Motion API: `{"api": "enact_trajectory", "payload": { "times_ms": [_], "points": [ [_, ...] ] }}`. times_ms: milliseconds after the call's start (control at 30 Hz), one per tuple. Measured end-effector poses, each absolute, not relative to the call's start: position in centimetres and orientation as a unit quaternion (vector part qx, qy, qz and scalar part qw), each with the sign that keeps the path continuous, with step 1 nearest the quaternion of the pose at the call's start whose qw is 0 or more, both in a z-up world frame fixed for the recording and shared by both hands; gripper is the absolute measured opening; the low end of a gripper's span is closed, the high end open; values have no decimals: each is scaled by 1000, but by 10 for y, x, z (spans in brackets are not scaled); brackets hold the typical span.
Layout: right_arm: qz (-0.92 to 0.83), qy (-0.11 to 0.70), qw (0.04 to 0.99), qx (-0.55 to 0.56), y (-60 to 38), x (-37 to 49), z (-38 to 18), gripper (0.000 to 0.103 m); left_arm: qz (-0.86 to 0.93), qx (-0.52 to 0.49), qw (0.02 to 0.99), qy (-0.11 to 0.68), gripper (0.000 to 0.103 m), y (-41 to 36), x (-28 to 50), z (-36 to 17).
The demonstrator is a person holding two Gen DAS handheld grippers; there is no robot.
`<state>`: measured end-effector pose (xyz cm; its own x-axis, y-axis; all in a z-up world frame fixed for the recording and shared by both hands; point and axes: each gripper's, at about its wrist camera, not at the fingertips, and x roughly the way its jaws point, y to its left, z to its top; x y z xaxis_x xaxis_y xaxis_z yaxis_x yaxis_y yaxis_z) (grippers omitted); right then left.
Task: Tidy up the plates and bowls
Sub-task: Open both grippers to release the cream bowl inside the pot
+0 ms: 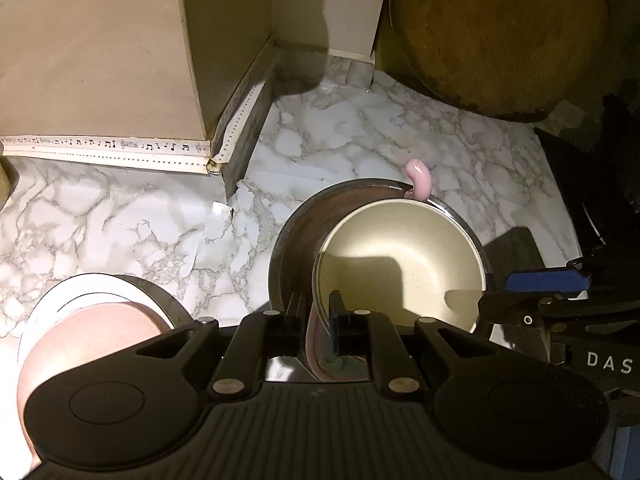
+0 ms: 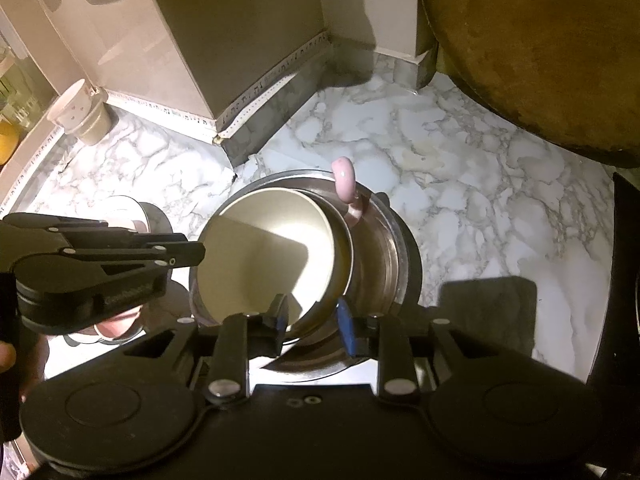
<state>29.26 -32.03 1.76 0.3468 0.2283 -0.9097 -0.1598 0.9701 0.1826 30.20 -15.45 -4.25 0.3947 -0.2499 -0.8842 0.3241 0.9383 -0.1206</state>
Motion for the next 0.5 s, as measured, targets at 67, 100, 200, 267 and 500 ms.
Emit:
{"api": "enact_trajectory", "payload": {
  "times_ms": [67,100,200,267,500],
  "points": [
    [119,555,822,32,-321,290,21,30,-173,34,835,521,11,-152,301,-39],
    [120,554,823,31,-321,288,23,31,-175,32,835,521,11,-151,300,-38],
    [120,550,826,30,-322,284,27,32,-178,29,836,518,12,-147,298,-33],
    [121,548,827,31,-324,282,30,33,-181,27,837,515,12,-145,297,-29],
    [120,541,832,36,-328,274,37,39,-184,16,838,513,12,-137,293,-24]
  ]
}}
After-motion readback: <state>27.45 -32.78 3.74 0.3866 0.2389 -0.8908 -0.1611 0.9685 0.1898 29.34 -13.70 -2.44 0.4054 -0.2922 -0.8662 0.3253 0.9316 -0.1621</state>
